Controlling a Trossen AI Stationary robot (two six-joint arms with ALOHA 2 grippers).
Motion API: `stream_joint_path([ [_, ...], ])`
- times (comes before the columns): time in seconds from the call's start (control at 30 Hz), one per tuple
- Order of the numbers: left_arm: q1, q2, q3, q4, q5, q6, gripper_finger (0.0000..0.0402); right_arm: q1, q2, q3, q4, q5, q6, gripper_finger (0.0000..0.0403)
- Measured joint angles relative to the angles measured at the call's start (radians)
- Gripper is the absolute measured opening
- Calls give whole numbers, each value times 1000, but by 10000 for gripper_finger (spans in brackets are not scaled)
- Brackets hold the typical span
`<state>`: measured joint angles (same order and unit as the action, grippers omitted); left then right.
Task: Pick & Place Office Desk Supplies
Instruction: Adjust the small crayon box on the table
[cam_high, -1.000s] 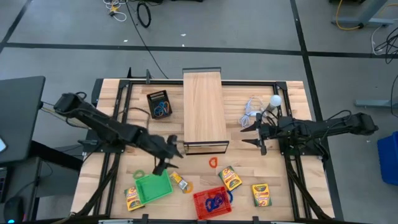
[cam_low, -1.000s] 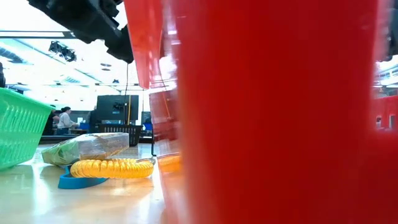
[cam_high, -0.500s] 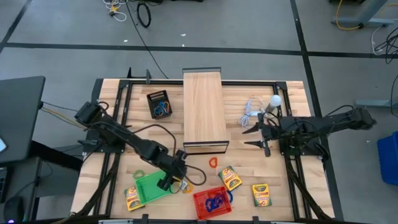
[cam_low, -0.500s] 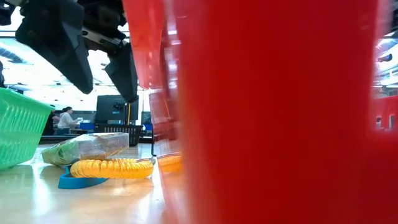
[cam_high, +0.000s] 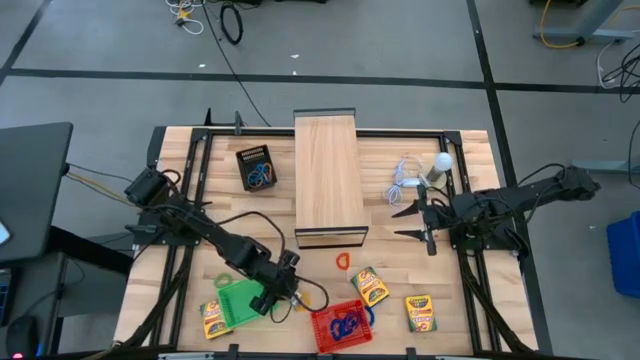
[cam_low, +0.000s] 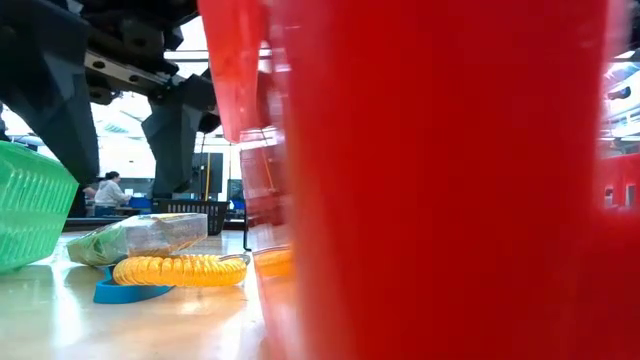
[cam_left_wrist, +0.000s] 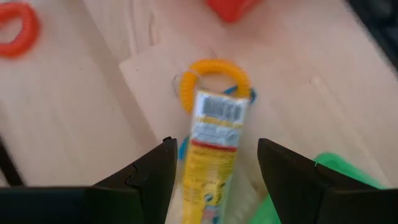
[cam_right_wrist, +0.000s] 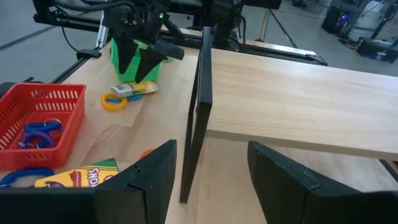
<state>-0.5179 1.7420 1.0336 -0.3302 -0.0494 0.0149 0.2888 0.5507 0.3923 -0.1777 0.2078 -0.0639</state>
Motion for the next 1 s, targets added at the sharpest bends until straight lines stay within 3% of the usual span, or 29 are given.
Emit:
stream_joint_path([
  [0.53, 0, 82, -1, 1, 50, -8, 229, 18, 0, 0, -8, 32, 5, 206],
  [0.77, 1, 91, -1, 5, 1, -17, 227, 18, 0, 0, -8, 36, 5, 206],
  [1.0, 1, 90, -1, -17, -39, -3, 175, 18, 0, 0, -8, 59, 5, 206],
])
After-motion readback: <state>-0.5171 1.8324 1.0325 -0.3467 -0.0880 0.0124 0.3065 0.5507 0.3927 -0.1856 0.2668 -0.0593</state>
